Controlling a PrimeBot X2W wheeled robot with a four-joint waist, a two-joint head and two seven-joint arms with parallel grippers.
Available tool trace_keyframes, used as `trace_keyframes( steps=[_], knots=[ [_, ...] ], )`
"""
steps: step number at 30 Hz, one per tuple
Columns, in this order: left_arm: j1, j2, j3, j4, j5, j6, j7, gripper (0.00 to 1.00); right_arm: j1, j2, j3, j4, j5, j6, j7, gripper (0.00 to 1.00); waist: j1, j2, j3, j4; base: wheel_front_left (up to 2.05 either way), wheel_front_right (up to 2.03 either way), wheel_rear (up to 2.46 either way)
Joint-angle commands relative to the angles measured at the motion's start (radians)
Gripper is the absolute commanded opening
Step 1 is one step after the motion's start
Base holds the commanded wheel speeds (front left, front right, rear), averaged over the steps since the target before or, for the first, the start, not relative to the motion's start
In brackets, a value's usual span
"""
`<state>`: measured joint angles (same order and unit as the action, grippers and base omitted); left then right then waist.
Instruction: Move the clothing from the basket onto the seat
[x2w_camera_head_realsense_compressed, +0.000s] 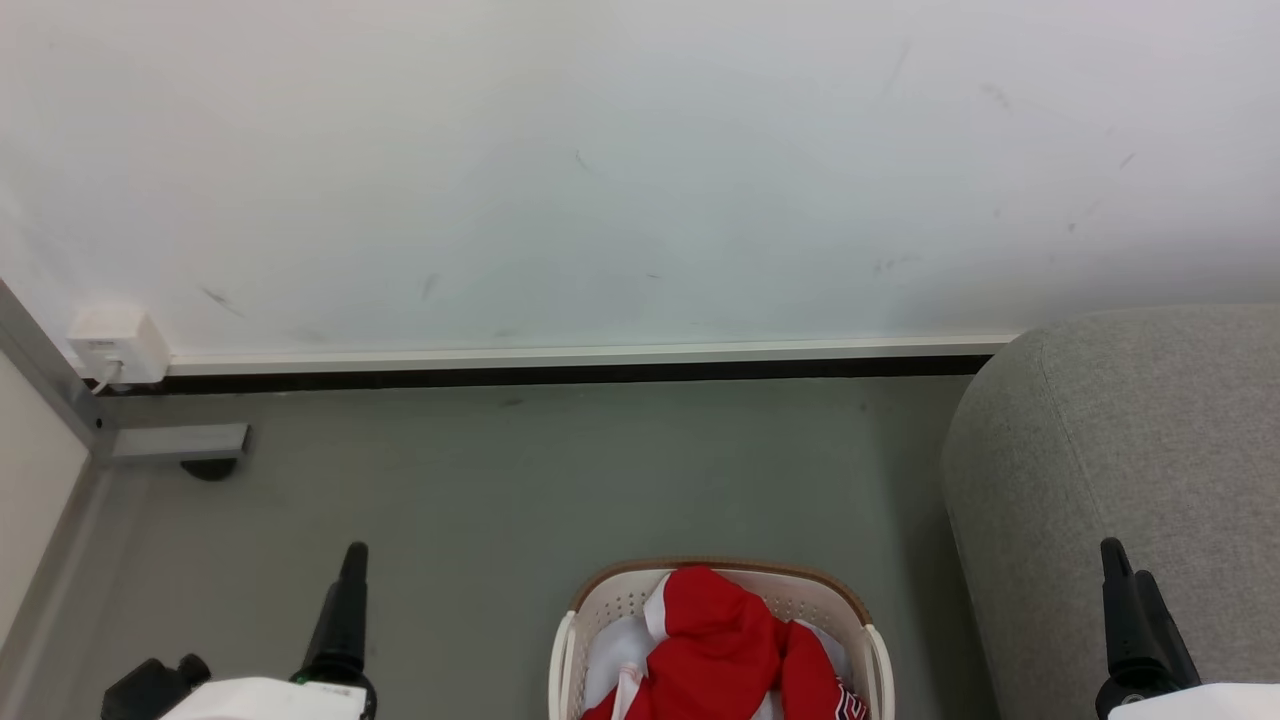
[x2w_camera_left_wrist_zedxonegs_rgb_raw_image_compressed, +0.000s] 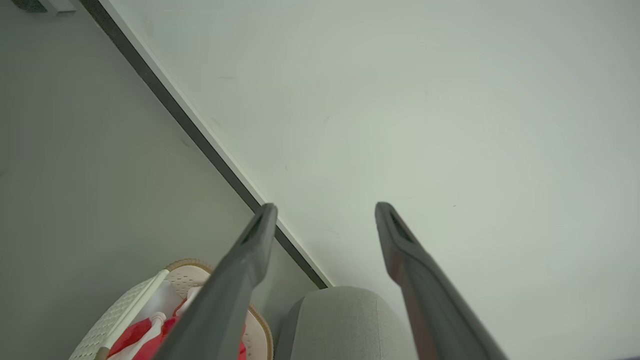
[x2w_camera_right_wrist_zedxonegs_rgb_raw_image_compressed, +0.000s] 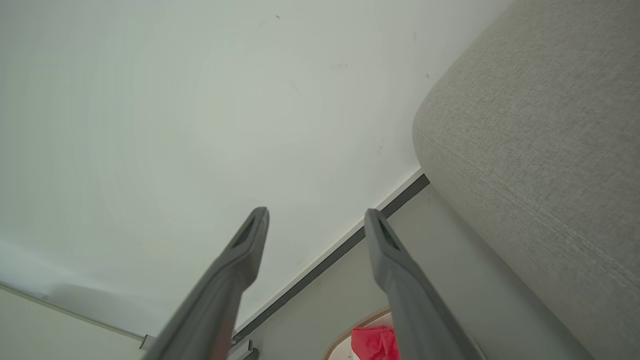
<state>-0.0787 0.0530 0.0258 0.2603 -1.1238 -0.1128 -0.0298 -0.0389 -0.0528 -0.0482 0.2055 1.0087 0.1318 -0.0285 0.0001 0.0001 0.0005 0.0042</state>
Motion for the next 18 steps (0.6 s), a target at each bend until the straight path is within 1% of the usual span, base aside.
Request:
trace_keyframes(
  steps=[1,18],
  knots=[
    [-0.015,0.007,-0.001,-0.016,0.034,0.003,-0.01,1.0,-0.008,-0.004,0.001,-0.018,-0.035,-0.001,-0.009,1.0,0.0,-0.0001,0.0,0.0,0.0,0.0,0.0],
    [-0.01,0.005,-0.022,-0.035,0.316,-0.001,-0.066,1.0,-0.004,-0.003,0.025,-0.026,-0.299,-0.001,-0.066,1.0,0.0,-0.0001,0.0,0.006,0.0,0.0,0.0]
  ],
)
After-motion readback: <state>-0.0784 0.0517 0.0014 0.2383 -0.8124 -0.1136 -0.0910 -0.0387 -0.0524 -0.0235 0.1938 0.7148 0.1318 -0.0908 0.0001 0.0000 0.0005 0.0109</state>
